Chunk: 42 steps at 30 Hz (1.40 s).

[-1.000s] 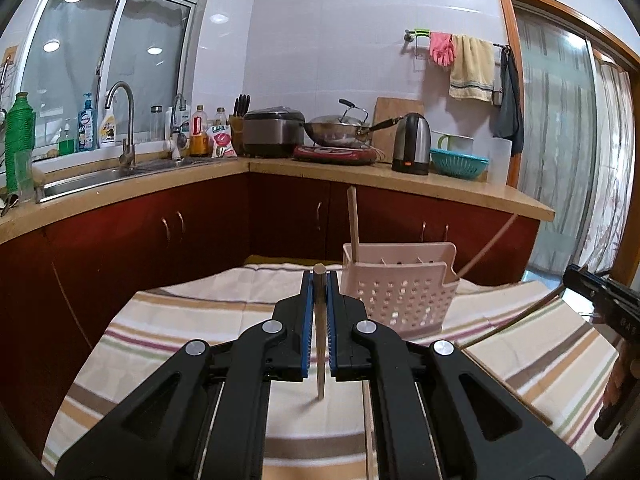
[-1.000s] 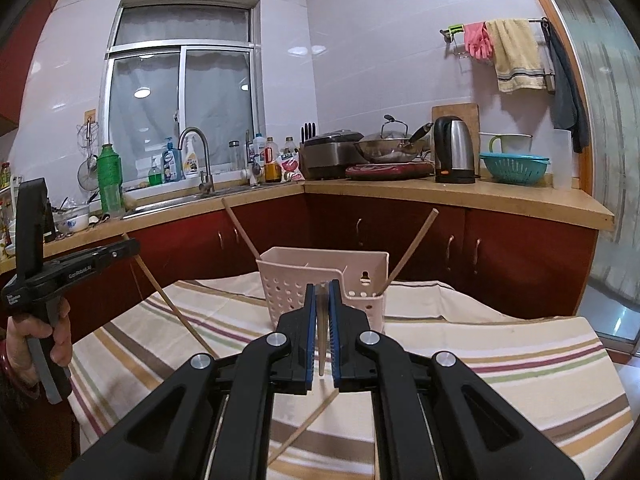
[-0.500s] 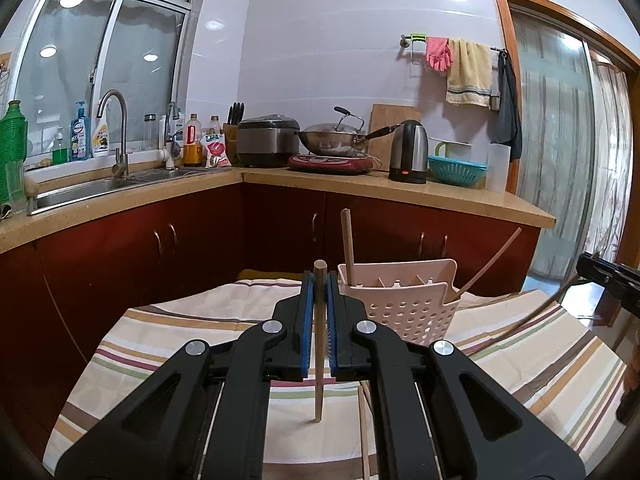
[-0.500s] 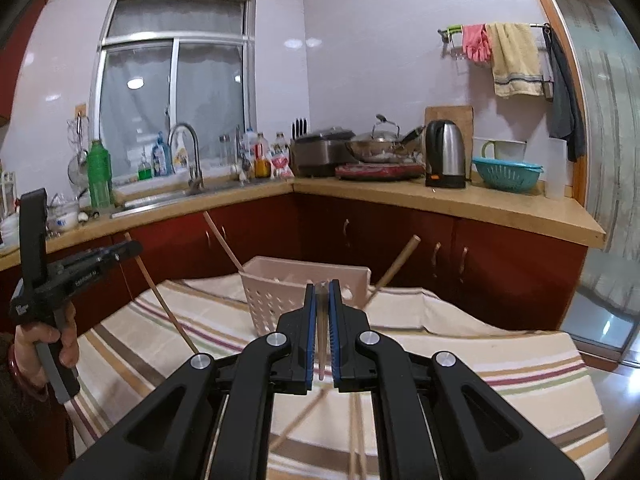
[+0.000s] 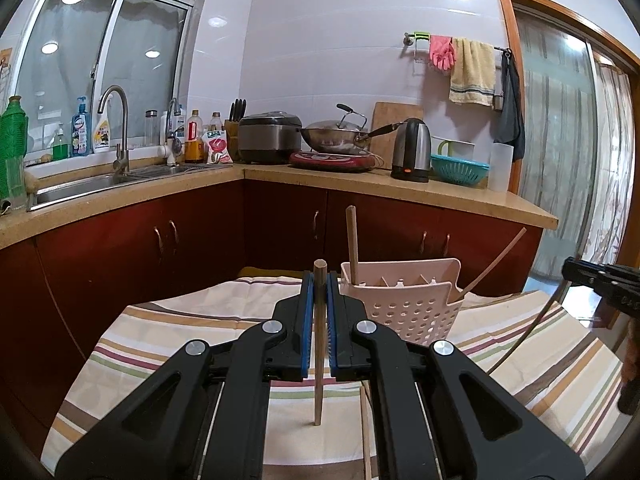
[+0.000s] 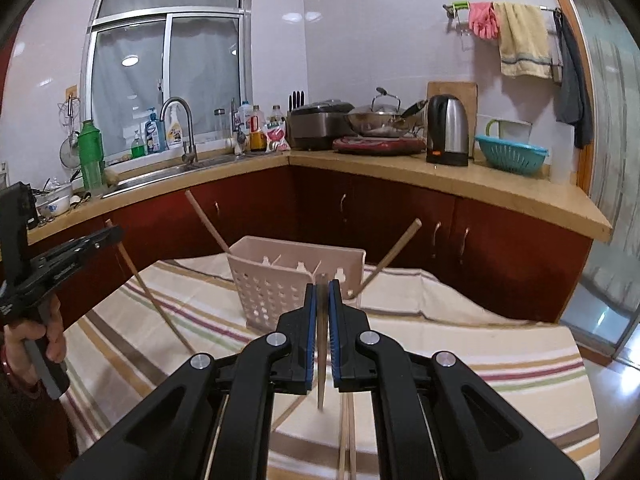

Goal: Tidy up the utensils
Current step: 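Lift the second chopstick upright with the right tool over the pink caddy, then drop the chopstick into the caddy by opening the right tool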

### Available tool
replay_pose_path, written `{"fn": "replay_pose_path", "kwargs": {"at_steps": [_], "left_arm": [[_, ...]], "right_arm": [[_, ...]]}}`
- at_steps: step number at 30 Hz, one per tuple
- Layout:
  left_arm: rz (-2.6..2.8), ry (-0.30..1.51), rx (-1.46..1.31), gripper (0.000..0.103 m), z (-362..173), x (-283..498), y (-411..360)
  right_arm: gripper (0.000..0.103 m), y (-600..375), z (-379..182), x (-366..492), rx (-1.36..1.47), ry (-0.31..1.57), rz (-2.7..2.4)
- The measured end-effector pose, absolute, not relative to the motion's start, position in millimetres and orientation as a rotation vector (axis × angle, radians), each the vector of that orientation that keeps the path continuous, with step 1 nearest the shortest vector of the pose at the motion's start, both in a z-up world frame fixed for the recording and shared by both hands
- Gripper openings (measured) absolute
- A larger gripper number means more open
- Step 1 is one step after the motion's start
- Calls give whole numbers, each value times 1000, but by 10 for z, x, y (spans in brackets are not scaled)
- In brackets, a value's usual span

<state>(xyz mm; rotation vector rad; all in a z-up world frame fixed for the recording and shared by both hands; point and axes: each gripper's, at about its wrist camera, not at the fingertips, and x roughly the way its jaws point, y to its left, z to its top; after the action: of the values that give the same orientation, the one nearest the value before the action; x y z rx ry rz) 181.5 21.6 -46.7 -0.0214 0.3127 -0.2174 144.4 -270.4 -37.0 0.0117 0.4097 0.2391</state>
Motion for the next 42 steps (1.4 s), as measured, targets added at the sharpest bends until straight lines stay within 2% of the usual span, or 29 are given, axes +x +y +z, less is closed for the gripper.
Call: {"fn": "replay_pose_path", "kwargs": {"at_steps": [5,12,19,26,33,42], "left_arm": [[-240,288,-22,7,-351,1829,168],[-315,237,-50,7,-8,1853,35],[-346,127,-44,7,400,1908,-199],[-314,34,-74,7,630,2172,-314],[-273,29,-122,7,577,2600,-386],[-242,134,-146,7,110,3063,-423]], "right_arm": [[7,-2687,-331,1489,38,363,237],[7,-2716,17,1443,39,266,244],[7,-2835,385,1502,55,155,239],[7,-2929,473,1804,62,114,227],[7,-2911,410,2098,69,108,232],[7,-2870,42,2420,87,191,243]]}}
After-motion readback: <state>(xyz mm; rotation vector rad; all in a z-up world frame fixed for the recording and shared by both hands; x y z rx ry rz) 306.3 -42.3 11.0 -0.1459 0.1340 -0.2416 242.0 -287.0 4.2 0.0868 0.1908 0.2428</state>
